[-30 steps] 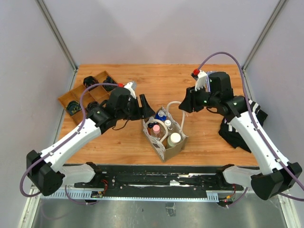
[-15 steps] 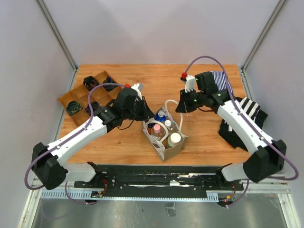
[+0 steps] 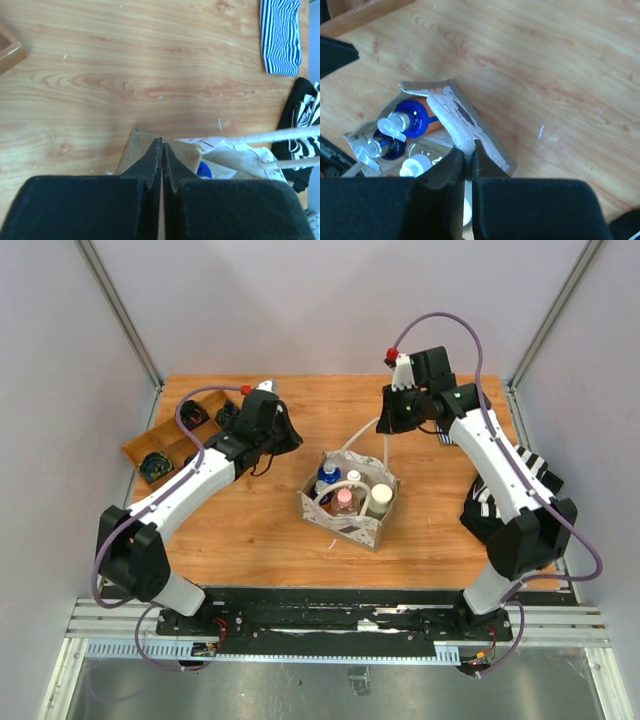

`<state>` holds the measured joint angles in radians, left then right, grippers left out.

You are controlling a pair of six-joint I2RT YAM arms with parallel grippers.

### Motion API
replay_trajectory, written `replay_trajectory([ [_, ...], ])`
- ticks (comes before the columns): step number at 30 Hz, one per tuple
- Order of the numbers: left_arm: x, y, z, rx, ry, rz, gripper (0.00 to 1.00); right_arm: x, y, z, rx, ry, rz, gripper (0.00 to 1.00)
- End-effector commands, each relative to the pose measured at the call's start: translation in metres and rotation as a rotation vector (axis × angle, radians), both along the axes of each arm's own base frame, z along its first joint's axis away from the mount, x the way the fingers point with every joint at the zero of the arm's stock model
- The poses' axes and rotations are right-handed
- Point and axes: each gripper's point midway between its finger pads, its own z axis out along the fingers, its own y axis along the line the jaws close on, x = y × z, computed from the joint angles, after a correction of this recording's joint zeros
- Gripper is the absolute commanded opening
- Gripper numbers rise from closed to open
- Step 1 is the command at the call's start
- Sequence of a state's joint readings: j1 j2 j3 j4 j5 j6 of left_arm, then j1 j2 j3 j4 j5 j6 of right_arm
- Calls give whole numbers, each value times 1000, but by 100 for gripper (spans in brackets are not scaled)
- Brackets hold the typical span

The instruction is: Take the personal care products out of the canvas bag

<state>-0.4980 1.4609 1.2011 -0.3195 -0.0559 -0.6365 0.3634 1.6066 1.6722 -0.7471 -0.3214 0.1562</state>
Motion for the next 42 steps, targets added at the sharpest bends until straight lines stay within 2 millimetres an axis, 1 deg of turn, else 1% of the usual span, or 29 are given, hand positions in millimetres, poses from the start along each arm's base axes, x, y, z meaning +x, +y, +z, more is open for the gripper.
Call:
replay_trajectory([
  [1, 23, -14, 25, -24, -76, -34, 1, 66, -8, 78, 36, -263, -108, 1],
  [2, 23, -18, 25, -38, -75, -50, 0, 75, -6, 78, 28, -260, -107, 1],
  [3, 22, -21, 27, -53, -79, -58, 1, 83, -8, 75, 12, -243, -120, 8],
  [4, 20, -22, 27, -60, -79, -66, 1, 89, -7, 70, -8, -230, -119, 18],
  [5, 18, -21, 26, -59, -78, -71, 1, 90, -7, 67, -23, -211, -115, 26],
  [6, 15, -19, 26, -56, -79, -73, 1, 88, -10, 64, -36, -196, -119, 37],
  [7, 12, -18, 25, -52, -80, -74, 1, 84, -10, 61, -51, -192, -120, 47],
  [8, 9, -15, 25, -49, -81, -73, 0, 80, -15, 60, -86, -212, -140, 56],
  [9, 6, -13, 24, -47, -82, -70, 0, 74, -16, 59, -115, -239, -149, 62],
  [10, 3, -11, 23, -46, -82, -66, 1, 65, -16, 57, -142, -262, -150, 66],
  [12, -2, -7, 22, -45, -83, -61, 0, 44, -11, 51, -181, -286, -138, 69],
  [14, -7, -5, 20, -44, -80, -62, 1, 22, -4, 42, -166, -266, -86, 69],
  [16, -12, -5, 17, -45, -73, -67, 0, 4, 3, 28, -140, -224, -35, 66],
  [19, -15, -8, 13, -46, -70, -78, 0, -15, 17, 4, -89, -150, 57, 67],
  [21, -16, -9, 10, -50, -64, -83, 0, -23, 26, -11, -56, -108, 101, 70],
  [24, -18, -14, 4, -63, -46, -99, 1, -20, 28, -30, -60, -83, 98, 71],
  [26, -20, -18, 1, -82, -40, -119, 1, -15, 31, -39, -70, -74, 107, 67],
  [28, -22, -22, -1, -97, -35, -135, 1, -9, 35, -45, -71, -60, 115, 61],
  [30, -23, -22, -7, -94, -26, -139, 2, -5, 40, -49, -67, -45, 123, 55],
  [32, -24, -20, -13, -80, -14, -124, 2, -2, 44, -53, -65, -33, 126, 52],
  [35, -25, -18, -18, -78, -11, -118, 2, 1, 47, -57, -75, -26, 128, 51],
  [39, -25, -19, -23, -70, -2, -121, 2, 0, 50, -65, -118, -9, 134, 48],
  [41, -25, -19, -25, -68, 3, -124, 2, -3, 52, -69, -157, -10, 139, 38],
  [42, -25, -20, -26, -68, 4, -125, 2, -3, 50, -71, -184, -9, 131, 34],
])
